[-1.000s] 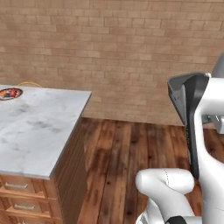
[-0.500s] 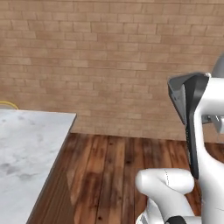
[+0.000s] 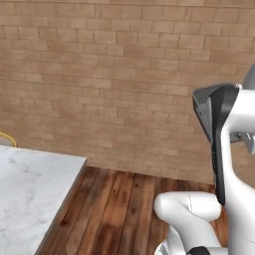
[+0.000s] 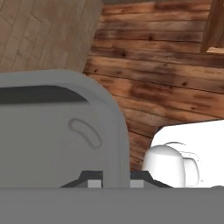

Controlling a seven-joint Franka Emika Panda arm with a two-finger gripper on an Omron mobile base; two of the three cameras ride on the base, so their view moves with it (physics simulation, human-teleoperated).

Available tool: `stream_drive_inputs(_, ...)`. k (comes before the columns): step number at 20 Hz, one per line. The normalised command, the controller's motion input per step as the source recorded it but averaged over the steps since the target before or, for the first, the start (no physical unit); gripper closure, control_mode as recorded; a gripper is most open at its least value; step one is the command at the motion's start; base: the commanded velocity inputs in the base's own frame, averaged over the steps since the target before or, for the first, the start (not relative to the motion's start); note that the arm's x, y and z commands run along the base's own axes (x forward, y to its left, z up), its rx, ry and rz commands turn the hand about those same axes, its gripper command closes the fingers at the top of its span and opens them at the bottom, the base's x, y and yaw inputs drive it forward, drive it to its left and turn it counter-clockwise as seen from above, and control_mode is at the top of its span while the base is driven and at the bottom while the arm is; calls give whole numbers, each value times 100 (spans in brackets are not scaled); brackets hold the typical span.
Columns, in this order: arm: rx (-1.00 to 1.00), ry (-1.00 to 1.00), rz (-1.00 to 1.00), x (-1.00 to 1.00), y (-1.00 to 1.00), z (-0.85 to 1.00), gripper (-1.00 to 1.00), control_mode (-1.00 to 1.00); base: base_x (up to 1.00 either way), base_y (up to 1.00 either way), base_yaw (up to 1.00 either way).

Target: Retrieve the tupperware and aluminum foil from the cabinet and place them on the dining counter near the plate with fish and shrimp to prepare for storing leftovers.

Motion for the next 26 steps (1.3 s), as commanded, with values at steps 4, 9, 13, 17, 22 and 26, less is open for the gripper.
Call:
stream_drive_inputs(4, 0, 0, 0, 0, 0, 0, 100, 100, 100, -13, 52)
stream_drive_inputs(9, 0, 0, 0, 0, 0, 0, 100, 100, 100, -15, 56)
stream_drive_inputs(13, 0, 0, 0, 0, 0, 0, 100, 100, 98, -21, 58)
stream_drive_inputs(17, 0, 0, 0, 0, 0, 0, 100, 100, 92, -19, 61)
stream_drive_inputs(22, 0, 0, 0, 0, 0, 0, 100, 100, 93, -15, 62)
stream_drive_inputs(26, 0, 0, 0, 0, 0, 0, 100, 100, 84, -19, 63)
